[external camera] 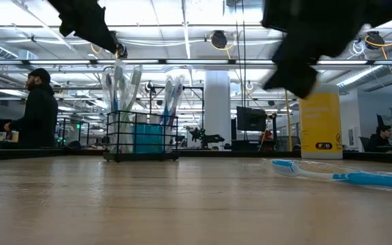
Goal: Pick & Place toothbrushing station
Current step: Put the blue toothbrush into the black wire organizer
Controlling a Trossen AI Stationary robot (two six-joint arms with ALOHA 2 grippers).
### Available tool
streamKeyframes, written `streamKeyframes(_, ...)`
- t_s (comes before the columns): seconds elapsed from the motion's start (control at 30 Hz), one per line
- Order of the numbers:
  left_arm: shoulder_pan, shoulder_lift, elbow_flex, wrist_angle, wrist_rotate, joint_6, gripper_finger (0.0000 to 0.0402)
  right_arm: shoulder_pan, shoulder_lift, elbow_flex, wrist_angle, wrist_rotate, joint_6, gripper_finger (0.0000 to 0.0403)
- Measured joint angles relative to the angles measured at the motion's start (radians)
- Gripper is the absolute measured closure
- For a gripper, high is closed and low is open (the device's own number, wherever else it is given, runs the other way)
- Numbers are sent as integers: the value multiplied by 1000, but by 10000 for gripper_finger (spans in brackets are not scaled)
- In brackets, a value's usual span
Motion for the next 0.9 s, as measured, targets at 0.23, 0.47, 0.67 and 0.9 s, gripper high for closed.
streamKeyframes(0.23,0,19,0,1,14,-2,365,125,12,-56,-177,90,186,215)
streamKeyframes(0.47,-1,30,-1,6,33,-24,364,138,21,-147,-49,112,215,191)
streamKeyframes(0.67,-1,30,-1,6,33,-26,364,115,57,-221,136,115,207,174)
streamKeyframes(0.9,-1,30,-1,8,34,-27,364,99,161,-234,258,120,206,185)
